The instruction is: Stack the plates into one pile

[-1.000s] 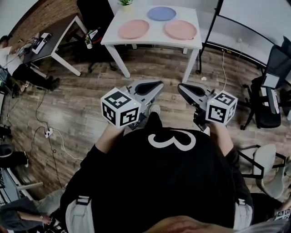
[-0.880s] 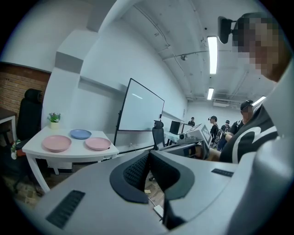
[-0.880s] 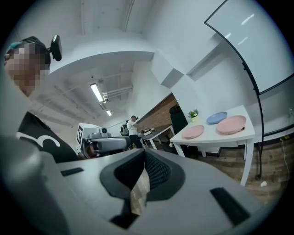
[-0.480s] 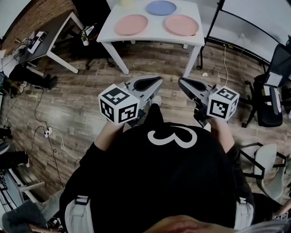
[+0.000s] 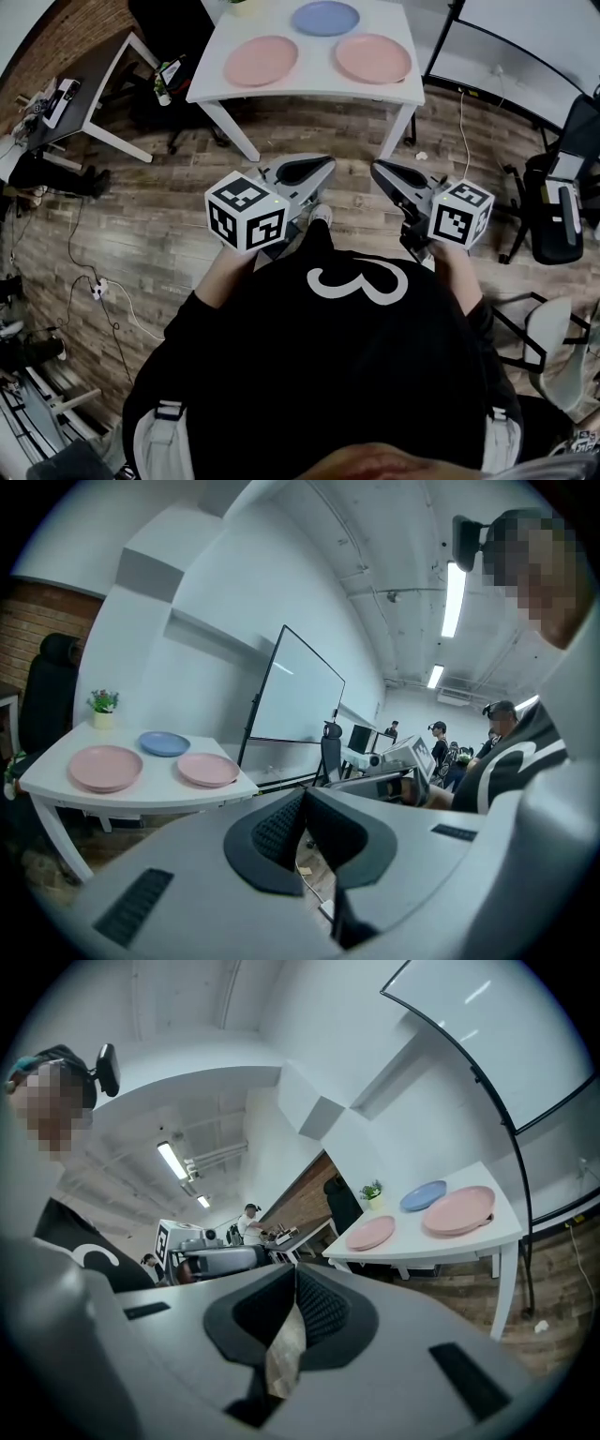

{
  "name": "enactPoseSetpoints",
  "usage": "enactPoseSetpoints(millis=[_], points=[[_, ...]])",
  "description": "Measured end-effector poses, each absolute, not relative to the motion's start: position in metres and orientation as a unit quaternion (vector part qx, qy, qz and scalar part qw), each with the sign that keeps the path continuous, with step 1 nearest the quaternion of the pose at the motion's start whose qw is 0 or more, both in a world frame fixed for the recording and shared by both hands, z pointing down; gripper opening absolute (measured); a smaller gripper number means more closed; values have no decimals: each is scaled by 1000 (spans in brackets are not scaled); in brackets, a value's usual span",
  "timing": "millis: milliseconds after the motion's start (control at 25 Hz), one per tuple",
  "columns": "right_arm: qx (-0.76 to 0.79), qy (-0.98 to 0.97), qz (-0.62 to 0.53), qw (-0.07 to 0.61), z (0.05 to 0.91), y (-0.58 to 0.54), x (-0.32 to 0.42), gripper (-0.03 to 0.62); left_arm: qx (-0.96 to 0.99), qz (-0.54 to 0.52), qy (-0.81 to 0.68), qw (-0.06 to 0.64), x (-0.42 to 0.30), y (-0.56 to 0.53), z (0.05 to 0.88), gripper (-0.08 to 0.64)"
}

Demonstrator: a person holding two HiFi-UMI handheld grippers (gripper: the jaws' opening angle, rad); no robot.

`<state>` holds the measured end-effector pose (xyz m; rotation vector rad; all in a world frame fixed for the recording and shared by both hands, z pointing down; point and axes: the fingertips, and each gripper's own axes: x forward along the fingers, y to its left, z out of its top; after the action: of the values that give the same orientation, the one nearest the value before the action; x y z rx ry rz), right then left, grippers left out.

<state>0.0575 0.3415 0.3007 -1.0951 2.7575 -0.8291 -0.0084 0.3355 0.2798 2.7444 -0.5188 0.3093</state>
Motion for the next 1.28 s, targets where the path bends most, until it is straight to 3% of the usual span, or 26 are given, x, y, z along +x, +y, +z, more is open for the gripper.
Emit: enactPoseSetpoints(millis=[1280], points=[[-438, 816, -373, 54, 350, 7, 97, 26, 940, 179, -129, 261, 13, -20, 333, 17]])
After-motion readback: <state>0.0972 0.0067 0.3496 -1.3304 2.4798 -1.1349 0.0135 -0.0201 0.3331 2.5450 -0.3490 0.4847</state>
